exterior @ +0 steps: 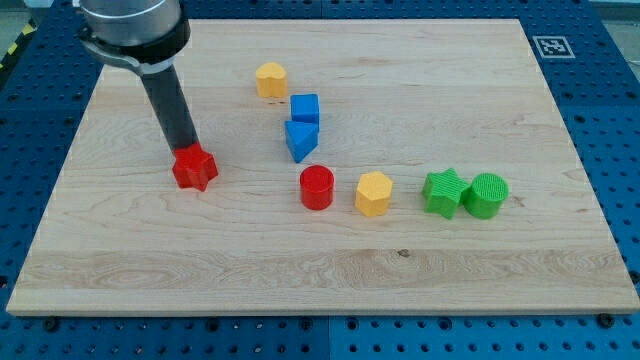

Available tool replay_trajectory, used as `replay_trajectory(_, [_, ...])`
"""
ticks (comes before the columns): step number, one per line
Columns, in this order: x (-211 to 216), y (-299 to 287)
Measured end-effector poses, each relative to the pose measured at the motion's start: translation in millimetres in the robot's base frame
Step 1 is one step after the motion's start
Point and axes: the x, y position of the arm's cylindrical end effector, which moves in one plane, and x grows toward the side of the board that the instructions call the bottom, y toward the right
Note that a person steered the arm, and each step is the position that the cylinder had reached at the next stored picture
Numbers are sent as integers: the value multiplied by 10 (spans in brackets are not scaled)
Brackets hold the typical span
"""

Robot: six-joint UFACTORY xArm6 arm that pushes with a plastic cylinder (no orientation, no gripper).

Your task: Slide the yellow hexagon down a bit

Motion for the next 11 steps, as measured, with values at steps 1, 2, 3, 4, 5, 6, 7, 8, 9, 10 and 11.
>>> replay_trajectory(1, [84,54])
replay_trajectory(2, [193,99])
replay_trajectory(3, [193,339])
replay_trajectory(4, [193,717])
replay_trajectory(5, [193,1128])
replay_trajectory(6, [193,1464])
replay_trajectory(7, [206,1802])
replay_trajectory(8, [392,2031])
replay_trajectory(9, [736,1978])
replay_trajectory(10, [758,1846])
replay_trajectory(11, [681,1846])
